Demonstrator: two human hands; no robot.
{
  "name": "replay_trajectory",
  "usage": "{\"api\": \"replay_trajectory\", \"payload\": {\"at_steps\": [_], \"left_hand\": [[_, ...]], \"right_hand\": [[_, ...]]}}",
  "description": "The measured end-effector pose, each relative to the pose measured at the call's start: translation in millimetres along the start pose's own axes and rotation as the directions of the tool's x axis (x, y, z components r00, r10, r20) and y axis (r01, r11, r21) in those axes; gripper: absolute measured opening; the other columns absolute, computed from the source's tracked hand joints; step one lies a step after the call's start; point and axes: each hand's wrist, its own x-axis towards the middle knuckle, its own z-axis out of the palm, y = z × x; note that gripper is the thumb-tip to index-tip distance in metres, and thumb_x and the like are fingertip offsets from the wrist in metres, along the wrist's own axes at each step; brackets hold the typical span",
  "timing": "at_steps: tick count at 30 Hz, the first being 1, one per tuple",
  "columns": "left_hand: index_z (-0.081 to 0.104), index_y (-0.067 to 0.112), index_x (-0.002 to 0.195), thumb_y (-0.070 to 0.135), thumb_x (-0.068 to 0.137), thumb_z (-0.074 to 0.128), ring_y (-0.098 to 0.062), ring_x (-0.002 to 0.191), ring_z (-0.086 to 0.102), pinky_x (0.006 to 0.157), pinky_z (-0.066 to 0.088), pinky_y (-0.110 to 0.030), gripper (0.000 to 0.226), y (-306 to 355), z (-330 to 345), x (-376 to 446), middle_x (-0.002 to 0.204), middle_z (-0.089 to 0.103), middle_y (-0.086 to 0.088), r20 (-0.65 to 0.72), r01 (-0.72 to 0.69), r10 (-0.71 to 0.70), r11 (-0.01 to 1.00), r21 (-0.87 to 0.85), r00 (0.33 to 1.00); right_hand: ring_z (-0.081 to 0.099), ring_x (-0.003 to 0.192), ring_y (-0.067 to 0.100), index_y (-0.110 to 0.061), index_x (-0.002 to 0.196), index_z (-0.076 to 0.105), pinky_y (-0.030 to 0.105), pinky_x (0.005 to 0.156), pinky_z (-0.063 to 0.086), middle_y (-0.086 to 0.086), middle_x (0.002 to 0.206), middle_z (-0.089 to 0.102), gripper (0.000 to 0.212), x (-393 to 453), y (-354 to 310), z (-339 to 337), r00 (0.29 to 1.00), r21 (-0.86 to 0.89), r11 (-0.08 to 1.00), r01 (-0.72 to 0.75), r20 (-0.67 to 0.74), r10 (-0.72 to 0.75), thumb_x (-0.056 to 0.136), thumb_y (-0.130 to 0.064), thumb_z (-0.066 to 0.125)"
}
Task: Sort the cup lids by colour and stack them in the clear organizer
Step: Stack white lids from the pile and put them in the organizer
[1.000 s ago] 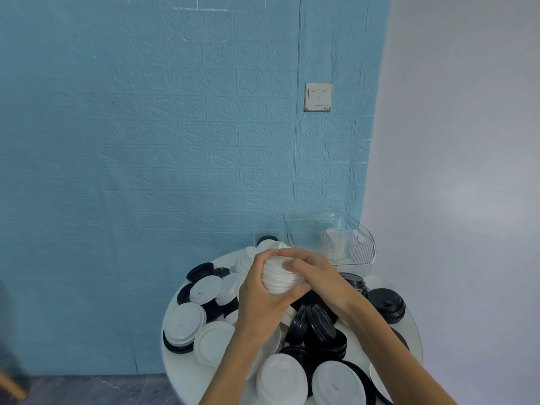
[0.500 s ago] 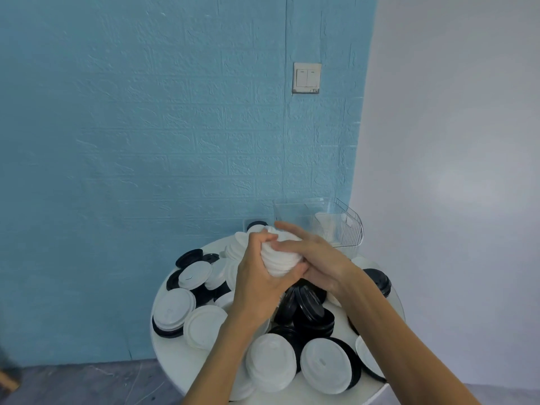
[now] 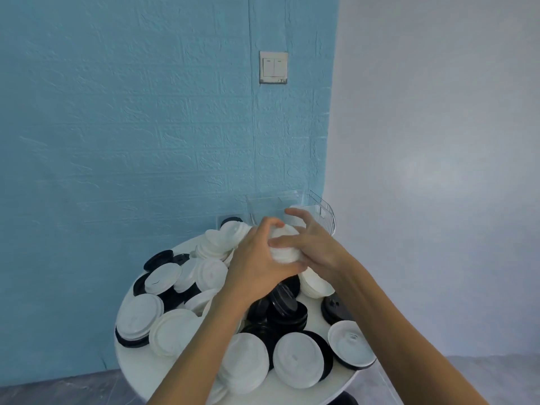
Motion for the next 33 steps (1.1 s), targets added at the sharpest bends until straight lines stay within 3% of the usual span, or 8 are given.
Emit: {"api": "replay_trajectory", "payload": {"at_steps": [3, 7, 11, 15, 19, 24, 28, 33], "left_hand": [[0.035, 0.049, 0.125, 0.056, 0.062, 0.086, -0.016, 0.1, 0.061, 0.084, 0.054, -0.039, 0.082, 3.3, 5.7, 14.1, 0.12, 0.054, 0.011, 0.154, -0.031, 0.01, 0.991, 0.133, 0.988], [0.036, 0.061, 0.133, 0.055, 0.067, 0.083, -0.015, 0.101, 0.06, 0.087, 0.052, -0.034, 0.082, 0.9, 17.5, 33.6, 0.119, 0.052, 0.01, 0.305, -0.099, 0.029, 0.971, 0.218, 0.952], [0.036, 0.063, 0.132, 0.049, 0.062, 0.078, -0.015, 0.103, 0.057, 0.088, 0.052, -0.036, 0.083, -8.7, 33.0, 56.8, 0.121, 0.056, 0.013, 0.358, -0.124, 0.041, 0.969, 0.212, 0.933], [0.045, 0.056, 0.129, 0.049, 0.061, 0.083, -0.018, 0.099, 0.059, 0.083, 0.053, -0.033, 0.079, -16.0, 41.1, 91.5, 0.11, 0.055, 0.004, 0.326, -0.107, 0.038, 0.975, 0.196, 0.945], [0.047, 0.051, 0.129, 0.047, 0.06, 0.093, -0.011, 0.107, 0.057, 0.086, 0.048, -0.026, 0.083, -21.5, 48.5, 128.1, 0.117, 0.053, 0.007, 0.277, -0.052, 0.033, 0.997, 0.06, 0.96], [0.047, 0.043, 0.13, 0.039, 0.055, 0.1, -0.011, 0.104, 0.064, 0.083, 0.052, -0.022, 0.091, -44.2, 59.3, 189.8, 0.128, 0.053, 0.003, 0.12, 0.11, -0.085, 0.97, -0.219, 0.989], [0.056, 0.033, 0.134, 0.037, 0.059, 0.099, -0.013, 0.11, 0.064, 0.081, 0.047, -0.02, 0.087, -61.1, 73.7, 242.7, 0.12, 0.066, 0.006, 0.091, 0.184, -0.167, 0.956, -0.23, 0.982], [0.057, 0.026, 0.138, 0.038, 0.061, 0.097, -0.015, 0.113, 0.062, 0.09, 0.046, -0.024, 0.087, -92.7, 105.3, 292.4, 0.125, 0.068, 0.002, 0.141, 0.261, -0.243, 0.956, -0.134, 0.96]], "right_hand": [[0.067, 0.104, 0.016, -0.038, 0.144, 0.034, 0.031, 0.08, 0.057, -0.004, 0.122, 0.058, 0.092, -0.8, 3.5, -7.0, 0.999, -0.17, 0.984, 0.047, -0.016, -0.05, 0.076, 0.007, 0.077], [0.062, 0.104, 0.009, -0.041, 0.145, 0.027, 0.023, 0.086, 0.05, 0.001, 0.122, 0.056, 0.097, 6.9, 14.6, -20.2, 0.988, -0.257, 0.958, 0.125, -0.059, -0.144, 0.076, 0.01, 0.072], [0.063, 0.114, 0.019, -0.046, 0.14, 0.029, 0.032, 0.085, 0.056, 0.005, 0.125, 0.058, 0.097, 23.4, 23.8, -34.5, 0.981, -0.203, 0.968, 0.149, -0.091, -0.17, 0.069, -0.003, 0.08], [0.069, 0.097, 0.017, -0.034, 0.136, 0.041, 0.027, 0.064, 0.058, -0.005, 0.121, 0.059, 0.071, 49.3, 18.1, -43.0, 0.98, -0.139, 0.987, 0.086, -0.164, -0.109, 0.082, -0.003, 0.076], [0.071, 0.097, 0.014, -0.025, 0.119, 0.064, 0.032, 0.079, 0.061, -0.005, 0.112, 0.069, 0.049, 87.3, 4.2, -55.1, 0.947, -0.243, 0.968, 0.059, -0.293, -0.132, 0.077, -0.013, 0.083], [0.072, 0.098, 0.027, -0.008, 0.121, 0.064, 0.032, 0.077, 0.057, 0.013, 0.112, 0.073, 0.05, 158.4, -17.3, -85.6, 0.917, 0.0, 0.996, 0.09, -0.389, -0.083, 0.076, -0.01, 0.086], [0.071, 0.091, 0.023, -0.005, 0.122, 0.064, 0.026, 0.066, 0.055, 0.014, 0.112, 0.071, 0.041, 215.9, -23.4, -102.2, 0.914, -0.046, 0.997, 0.064, -0.399, -0.077, 0.088, -0.022, 0.078], [0.067, 0.099, 0.029, -0.003, 0.118, 0.067, 0.037, 0.082, 0.056, 0.016, 0.114, 0.071, 0.03, 284.3, -7.9, -124.7, 0.893, -0.233, 0.967, -0.098, -0.45, -0.018, 0.09, -0.015, 0.067]]}}
